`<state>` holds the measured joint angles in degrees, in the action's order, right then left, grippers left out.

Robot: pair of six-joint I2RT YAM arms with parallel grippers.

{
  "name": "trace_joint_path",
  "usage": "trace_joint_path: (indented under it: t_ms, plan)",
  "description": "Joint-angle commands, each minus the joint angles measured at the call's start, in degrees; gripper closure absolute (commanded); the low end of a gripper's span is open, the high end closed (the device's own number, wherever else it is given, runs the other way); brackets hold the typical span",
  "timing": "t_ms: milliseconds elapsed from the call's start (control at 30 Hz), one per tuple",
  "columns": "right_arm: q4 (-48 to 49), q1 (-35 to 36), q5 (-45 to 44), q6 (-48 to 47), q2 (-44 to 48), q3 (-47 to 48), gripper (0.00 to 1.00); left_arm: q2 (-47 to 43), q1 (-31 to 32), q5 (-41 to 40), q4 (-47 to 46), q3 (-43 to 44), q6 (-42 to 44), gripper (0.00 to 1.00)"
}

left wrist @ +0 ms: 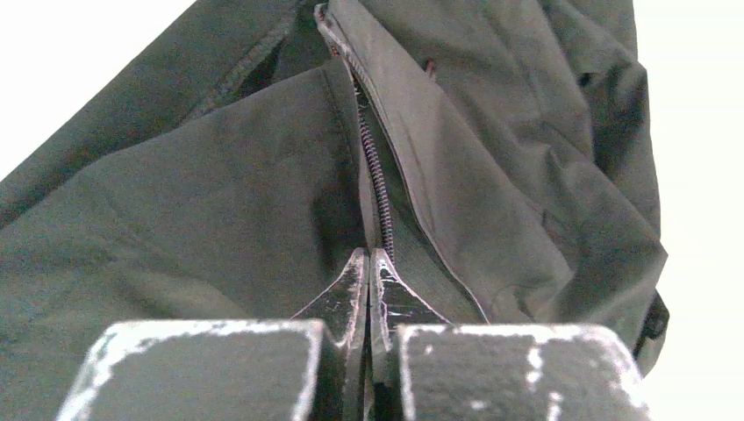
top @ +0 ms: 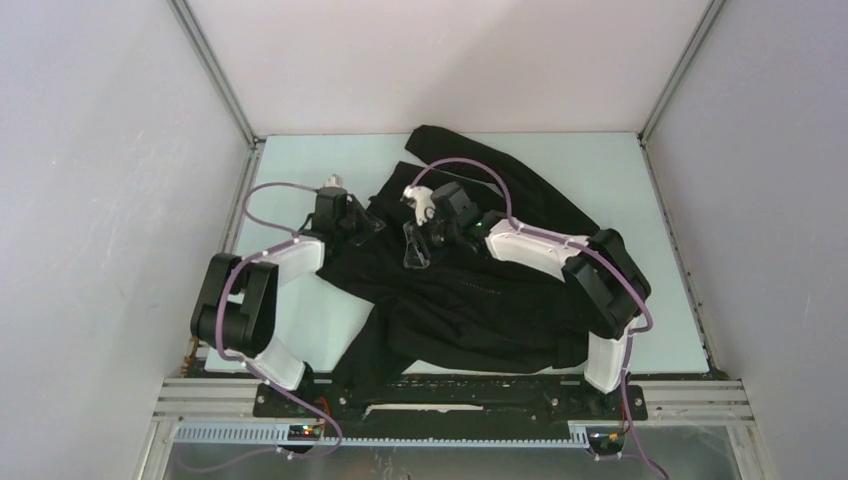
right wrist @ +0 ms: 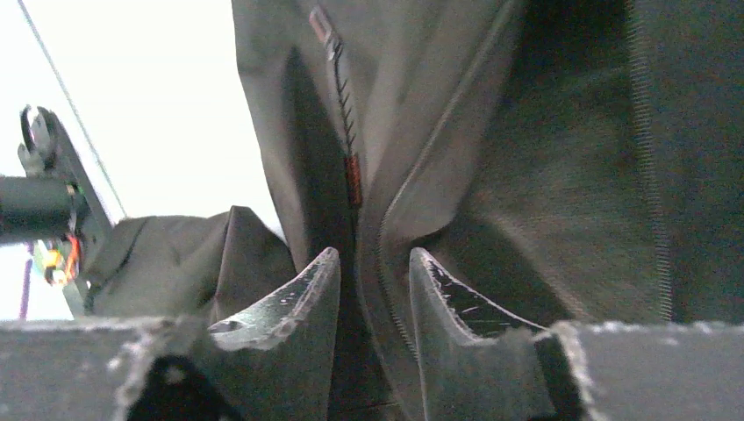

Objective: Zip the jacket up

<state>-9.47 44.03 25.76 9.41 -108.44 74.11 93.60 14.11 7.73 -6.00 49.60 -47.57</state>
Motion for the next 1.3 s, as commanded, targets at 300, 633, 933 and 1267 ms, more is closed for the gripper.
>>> trace_joint_path:
  t_ms: [300,633,933,1267]
  plan:
    - [11.62,-6.87,-3.76,14.98,-3.73,13.96,0.45,-9.22,0.13,7.49,-31.12,-18.41,-7.05,1.0]
    - [17.04,-6.92,2.33,21.48,-12.79,19.2,0.53,-11.28,-0.21,7.2,-32.51,-22.31,-9.8,1.0]
    - [21.06,-6.48,6.36,24.16,-17.42,19.4,0.69,-11.46,-0.22,7.37,-32.5,-22.94,-10.17,1.0]
    - [20.79,-5.69,7.11,24.33,-19.41,20.65,0.76,-11.84,-0.22,7.31,-33.16,-23.61,-10.17,1.0]
